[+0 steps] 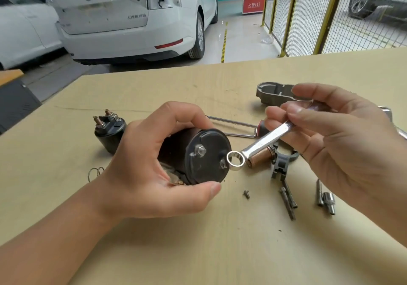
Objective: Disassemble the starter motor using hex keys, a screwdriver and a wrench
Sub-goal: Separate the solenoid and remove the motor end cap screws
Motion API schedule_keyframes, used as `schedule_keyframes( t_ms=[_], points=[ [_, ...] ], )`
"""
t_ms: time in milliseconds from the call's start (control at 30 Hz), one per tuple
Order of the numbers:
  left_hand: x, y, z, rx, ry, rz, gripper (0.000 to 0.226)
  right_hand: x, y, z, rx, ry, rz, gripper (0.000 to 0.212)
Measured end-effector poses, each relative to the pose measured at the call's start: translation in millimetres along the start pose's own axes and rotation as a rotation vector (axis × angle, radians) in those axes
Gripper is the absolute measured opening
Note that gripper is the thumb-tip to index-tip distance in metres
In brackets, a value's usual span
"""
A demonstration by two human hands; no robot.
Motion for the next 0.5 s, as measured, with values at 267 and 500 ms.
schedule_keyframes(
  t_ms=[267, 500],
  points=[
    [-3.2, 1.9, 3.0, -0.058, 0.098, 0.125, 0.049, -27.8, -18.0, 26.5, -0.199, -0.138, -0.603, 0.029],
    [-4.0, 5.6, 3.9, -0.103, 0.192, 0.285, 0.034, -35.9, -42.8, 45.4, -0.399, -0.054, -1.341, 0.040]
  ],
)
Point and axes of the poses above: each hand's wrist, its own z-axis towards the middle knuckle, its own y-axis out of the palm, x = y × z, the point moved 2 cm from there along z, towards the middle knuckle, and after that the axes turned 9 degrees about -y, right-handed, at the moved point
